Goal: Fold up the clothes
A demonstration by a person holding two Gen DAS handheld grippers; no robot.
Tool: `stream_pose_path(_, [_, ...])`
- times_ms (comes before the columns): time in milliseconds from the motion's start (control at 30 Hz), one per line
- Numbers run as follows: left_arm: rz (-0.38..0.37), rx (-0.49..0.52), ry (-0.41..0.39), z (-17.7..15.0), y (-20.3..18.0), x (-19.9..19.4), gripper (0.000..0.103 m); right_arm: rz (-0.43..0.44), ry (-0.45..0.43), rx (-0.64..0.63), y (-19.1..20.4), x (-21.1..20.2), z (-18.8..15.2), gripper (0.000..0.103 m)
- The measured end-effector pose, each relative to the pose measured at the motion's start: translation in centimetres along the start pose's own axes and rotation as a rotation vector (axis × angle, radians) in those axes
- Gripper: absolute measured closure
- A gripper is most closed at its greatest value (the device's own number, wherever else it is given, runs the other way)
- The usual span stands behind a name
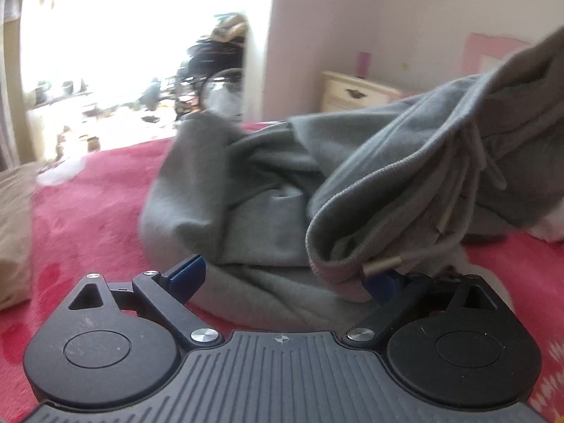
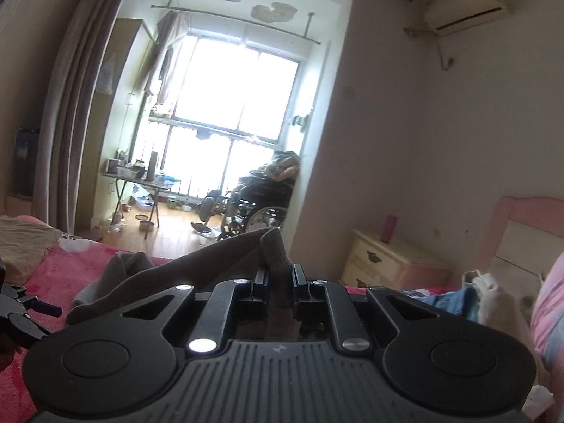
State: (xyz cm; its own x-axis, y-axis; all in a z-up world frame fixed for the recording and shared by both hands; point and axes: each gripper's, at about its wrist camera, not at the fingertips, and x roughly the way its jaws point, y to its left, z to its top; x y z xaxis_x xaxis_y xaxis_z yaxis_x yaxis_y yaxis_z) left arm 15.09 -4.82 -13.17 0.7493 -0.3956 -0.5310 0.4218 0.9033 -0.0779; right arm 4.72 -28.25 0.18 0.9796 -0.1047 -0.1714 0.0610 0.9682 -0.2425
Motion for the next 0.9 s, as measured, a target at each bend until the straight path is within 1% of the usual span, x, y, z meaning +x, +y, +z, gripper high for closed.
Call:
stream_pose_path(67, [-0.052,0.043,-0.007,-0.2,-1.1,-0.2,0.008,-0.013,0.010,-0.008,0.1,0.0,-1.0,0.090])
stream_pose_path(133, [-0.079,0.105,-0.017,-0.4,-2.4,-0.2,0.009,-0.011,0.020,0.004,0.1,0.4,-1.4,0.090])
stream_pose_path(200, [-0.089,0.171,-0.020,-0.7,-3.6,0.1,0.020,-0.010,0.024,0.010,0.4,0.8,-1.7,0.090])
stream_pose_path(233, [-0.095,0.197,-0.020,-0.8,-4.2,0.2,0.028,-0.010,0.023,0.013,0.3,0.7,-1.6,0.090])
stream_pose_path(267, [-0.105,0.193,-0.011,-0.8,-4.2,0.5,0.038,-0.010,0.023,0.015,0.1,0.6,-1.5,0.090])
stream_pose_path(400, [-0.132,0.157,0.012,-0.6,-4.4,0.9,0.064,-0.009,0.021,0.025,-0.4,0.1,-1.0,0.090])
stream_pose_path(433, [-0.128,0.151,0.010,-0.4,-4.5,0.6,0.074,-0.011,0.024,0.029,-0.5,0.2,-1.0,0.090])
stream_pose_path(467, [-0.116,0.149,0.009,-0.3,-4.5,0.3,0.081,-0.012,0.027,0.032,-0.6,0.3,-1.0,0.090])
stream_pose_path(533, [-0.088,0.148,0.005,0.0,-4.8,-0.8,0.085,-0.016,0.036,0.051,-1.3,0.4,-1.0,0.090])
stream_pose_path(567, [-0.088,0.142,0.005,0.3,-4.8,-1.6,0.086,-0.022,0.036,0.052,-1.5,0.5,-1.0,0.090])
stream_pose_path(633, [-0.118,0.105,-0.004,1.6,-4.7,-3.5,0.087,-0.033,0.030,0.056,-2.1,0.7,-1.0,0.090])
stream_pose_path(700, [-0.158,0.047,-0.026,3.6,-4.5,-5.7,0.087,-0.046,0.014,0.068,-3.0,0.7,-0.4,0.090])
stream_pose_path(767, [-0.204,-0.011,-0.068,6.5,-4.2,-8.4,0.087,-0.061,-0.021,0.103,-4.6,0.4,0.9,0.090])
stream_pose_path(800, [-0.216,-0.022,-0.095,8.4,-4.3,-9.8,0.087,-0.072,-0.047,0.114,-5.5,0.1,1.8,0.090])
stream_pose_path(900, [-0.256,-0.050,-0.164,15.2,-5.2,-14.1,0.087,-0.097,-0.129,0.134,-8.4,-0.6,5.0,0.090])
